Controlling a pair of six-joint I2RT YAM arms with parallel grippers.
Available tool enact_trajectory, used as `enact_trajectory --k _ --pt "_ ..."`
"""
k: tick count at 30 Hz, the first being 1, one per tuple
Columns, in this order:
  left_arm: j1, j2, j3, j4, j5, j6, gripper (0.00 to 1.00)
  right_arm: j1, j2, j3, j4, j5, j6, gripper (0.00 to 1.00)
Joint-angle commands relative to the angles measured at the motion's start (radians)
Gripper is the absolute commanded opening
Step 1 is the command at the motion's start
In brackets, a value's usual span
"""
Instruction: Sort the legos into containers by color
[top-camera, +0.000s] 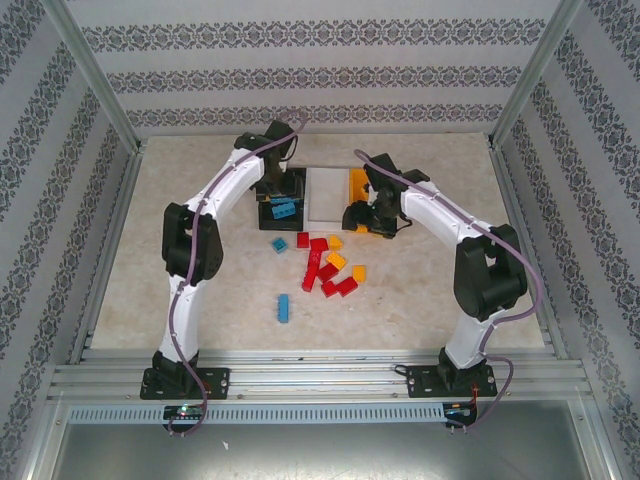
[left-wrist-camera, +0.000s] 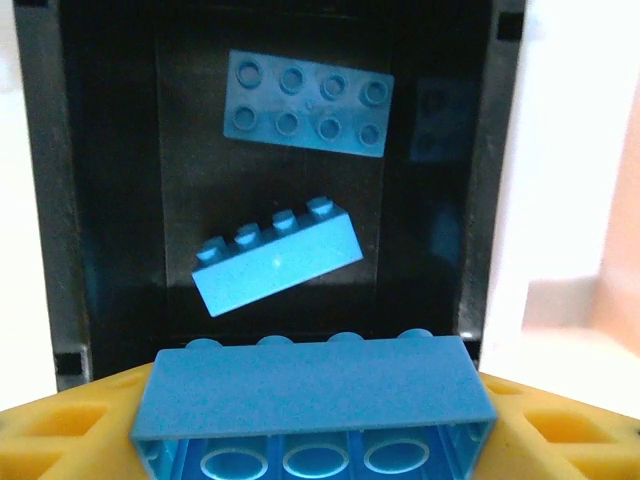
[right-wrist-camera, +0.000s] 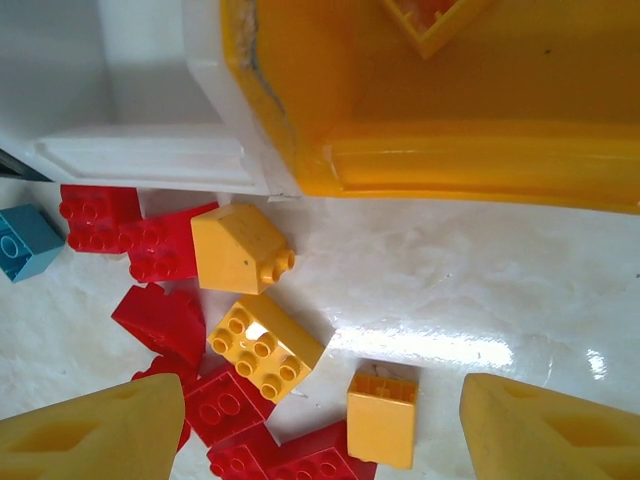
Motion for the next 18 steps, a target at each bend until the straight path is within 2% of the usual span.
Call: enact_trajectory --k 1,10,18 --pt "0.021 0.034 0.051 -0.065 -0.001 0.017 0.68 -0.009 -0.011 0.007 -0.001 -0.015 0.015 0.74" --pt "0.031 0.049 0.076 -0.079 0.011 0.011 0.78 0.009 0.034 0.04 -0.035 -0.063 -0.024 0.74" --pt "0.031 -0.027 0.006 -0.067 0.008 0.004 0.8 0.043 -0.018 -0.082 -0.105 -0.036 -0.121 0.72"
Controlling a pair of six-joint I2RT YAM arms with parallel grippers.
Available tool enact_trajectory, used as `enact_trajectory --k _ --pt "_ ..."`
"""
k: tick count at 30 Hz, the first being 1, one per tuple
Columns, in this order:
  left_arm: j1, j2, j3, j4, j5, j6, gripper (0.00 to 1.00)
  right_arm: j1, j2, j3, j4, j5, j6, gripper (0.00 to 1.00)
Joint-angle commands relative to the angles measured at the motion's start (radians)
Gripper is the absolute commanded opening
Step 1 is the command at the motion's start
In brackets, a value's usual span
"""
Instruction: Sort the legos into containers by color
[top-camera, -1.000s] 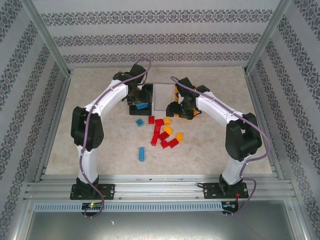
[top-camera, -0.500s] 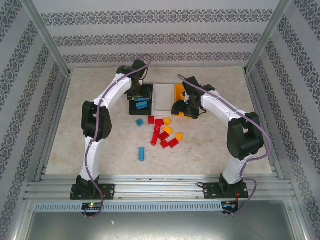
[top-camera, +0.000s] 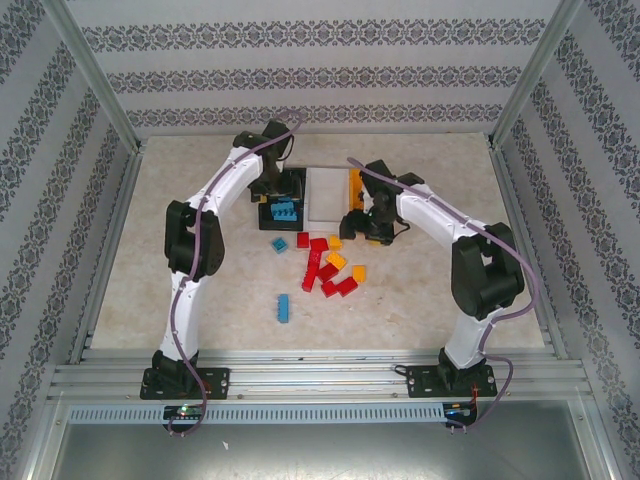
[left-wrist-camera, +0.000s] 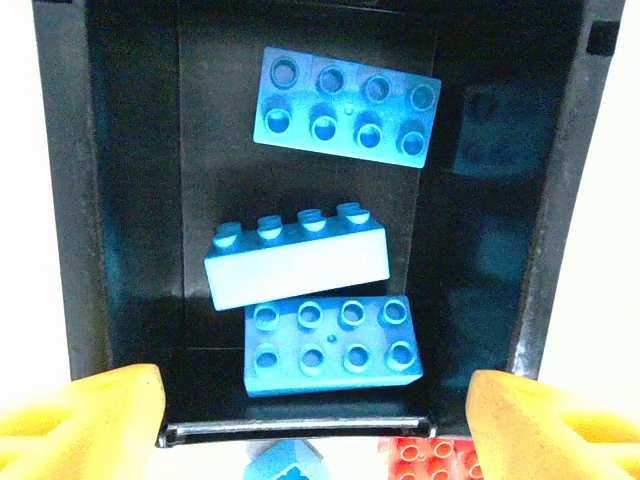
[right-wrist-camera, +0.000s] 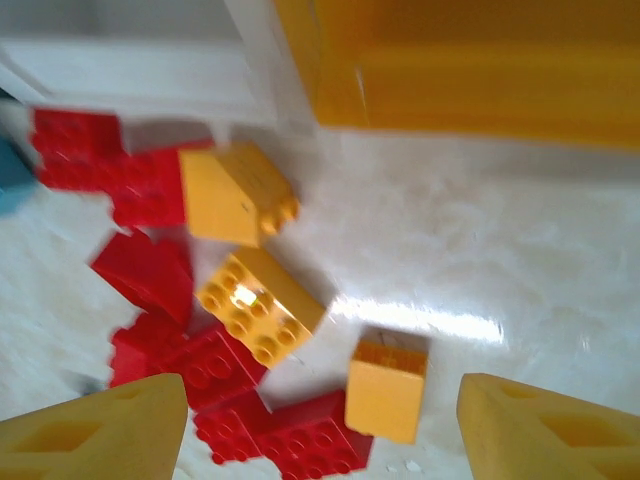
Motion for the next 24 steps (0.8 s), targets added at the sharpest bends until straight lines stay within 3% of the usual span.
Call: enact_trajectory --k 1,14,24 --pt "0.008 -0.081 -0.04 -0.03 -0.004 0.0 0.8 0.021 -0.037 -0.058 -0.073 0.011 -0.067 0.71" --pt "0.005 -0.286 -0.334 0.108 0.027 -0.062 0.8 0.097 0.022 -0.082 -0.092 0.076 -0.085 0.66" --pt "0.003 -0.378 -0.454 0.119 0.005 -0.074 0.81 0.113 0.097 -0.053 -0.091 0.114 -0.047 0.61"
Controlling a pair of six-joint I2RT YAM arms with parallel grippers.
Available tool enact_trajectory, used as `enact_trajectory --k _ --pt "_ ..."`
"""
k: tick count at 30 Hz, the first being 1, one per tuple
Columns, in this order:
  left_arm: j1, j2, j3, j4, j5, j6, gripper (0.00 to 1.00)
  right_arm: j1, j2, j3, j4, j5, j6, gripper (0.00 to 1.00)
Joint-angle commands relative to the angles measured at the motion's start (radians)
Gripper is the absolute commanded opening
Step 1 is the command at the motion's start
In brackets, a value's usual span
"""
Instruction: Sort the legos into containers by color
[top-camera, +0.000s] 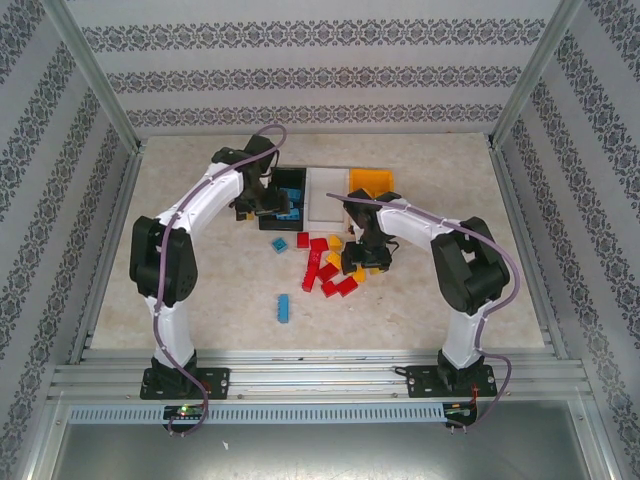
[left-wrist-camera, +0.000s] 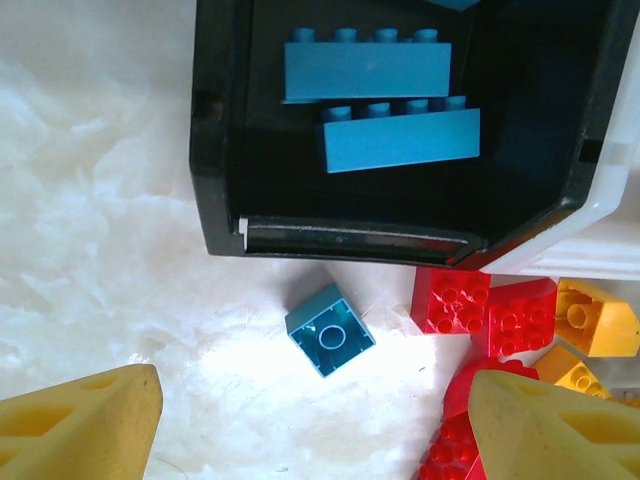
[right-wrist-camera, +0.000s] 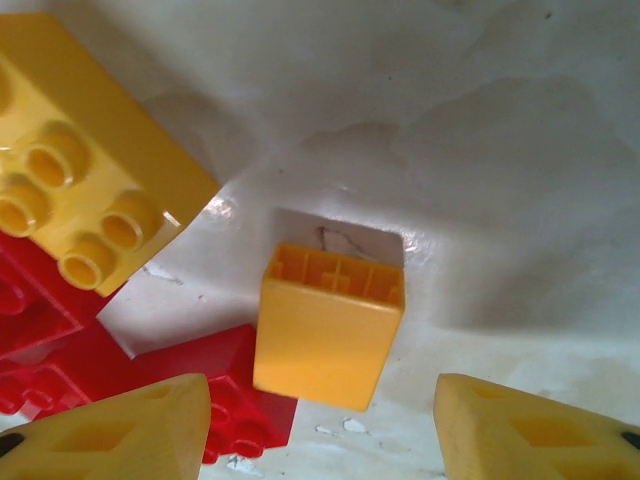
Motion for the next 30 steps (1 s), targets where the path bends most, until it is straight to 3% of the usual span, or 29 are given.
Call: enact_trajectory --k 1,6,16,24,30 --pt "0.003 -0.05 -0.03 0.021 -0.012 -0.017 0.81 0.021 0.026 0.042 -0.023 0.04 0.024 0.61" --pt "0.003 -0.073 -0.054 0.03 -0.008 -0.025 0.81 0.027 0.065 0.054 -0.022 0.063 0.047 0.6" --pt "0.002 -0.107 -0.089 0.032 -0.009 -0.012 0.81 0.005 0.083 0.05 -0.03 0.122 0.071 0.45" --pt "0.002 -0.133 -0.144 0.062 -0.012 -0.006 0.82 -0.019 0.018 0.052 -0.041 0.125 0.061 0.28" --pt "0.001 -0.163 -0.174 0.092 -0.007 -0.012 0.83 -0.077 -0.072 0.123 -0.109 0.111 0.038 0.27"
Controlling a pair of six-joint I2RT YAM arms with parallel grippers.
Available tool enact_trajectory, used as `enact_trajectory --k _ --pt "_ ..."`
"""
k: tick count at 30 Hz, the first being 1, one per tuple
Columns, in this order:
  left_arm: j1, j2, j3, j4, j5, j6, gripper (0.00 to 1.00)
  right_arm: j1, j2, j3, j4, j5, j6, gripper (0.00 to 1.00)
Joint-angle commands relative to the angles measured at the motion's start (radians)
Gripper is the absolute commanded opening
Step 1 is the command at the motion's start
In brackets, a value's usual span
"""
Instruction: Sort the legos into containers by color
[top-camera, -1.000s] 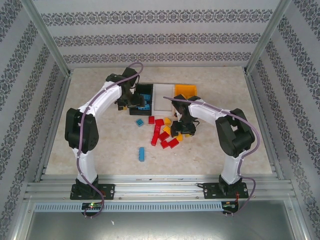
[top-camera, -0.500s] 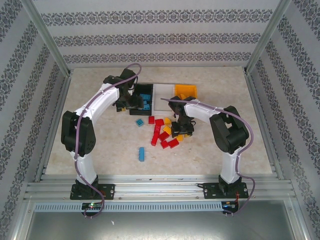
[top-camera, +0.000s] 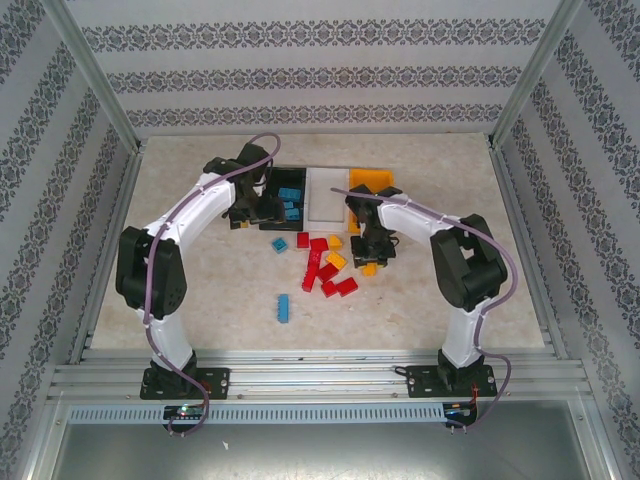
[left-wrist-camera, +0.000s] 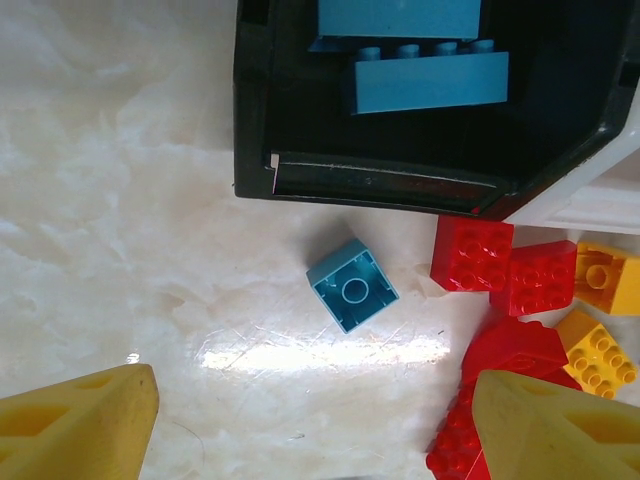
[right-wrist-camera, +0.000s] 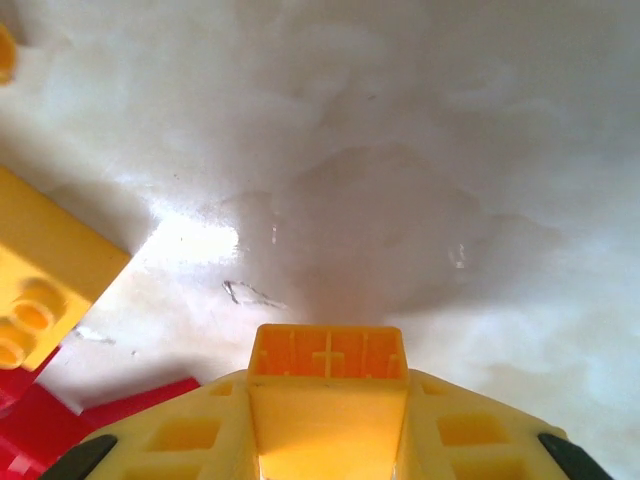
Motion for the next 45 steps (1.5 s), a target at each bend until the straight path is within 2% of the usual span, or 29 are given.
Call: enact_trajectory --k 1,7,18,22,25,29,36,39,45 --pt "0.0 -0.051 -0.028 0.039 -0.005 -0.008 0.83 -0.049 -0.081 0.085 -0.068 0.007 -0.022 0.27" --pt "-0.04 -0.092 -0.087 0.062 -0.003 -0.025 0.83 -0.132 -0.036 0.273 -0.087 -0.018 -0.061 0.28" --pt "-0.059 -0.142 -0.177 0.055 0.061 -0.078 0.83 -0.191 0.253 0.662 -0.104 -0.03 -0.082 0.29" --pt "-0.058 -0.142 -0.149 0.021 0.052 -0.061 0.84 -0.203 0.322 0.766 -0.138 -0.026 -0.08 0.39" --pt "-0.055 -0.125 -0.109 0.004 0.051 -0.029 0.87 -0.204 0.324 0.804 -0.144 -0.023 -0.064 0.49" --pt "-0.037 -0.072 -0.042 -0.017 0.089 0.011 0.88 -0.202 0.315 0.85 -0.208 -0.029 -0.024 0.57" --pt "-0.013 -0.02 -0.049 0.094 0.155 0.008 0.9 -0.162 0.243 0.861 -0.308 -0.037 -0.044 0.59" --pt "-0.013 0.001 -0.049 0.113 0.17 -0.021 0.9 -0.142 0.187 0.762 -0.287 -0.058 -0.062 0.64" --pt "-0.014 -0.013 -0.053 0.14 0.198 -0.14 0.9 -0.141 0.085 0.534 -0.141 -0.208 -0.074 0.69"
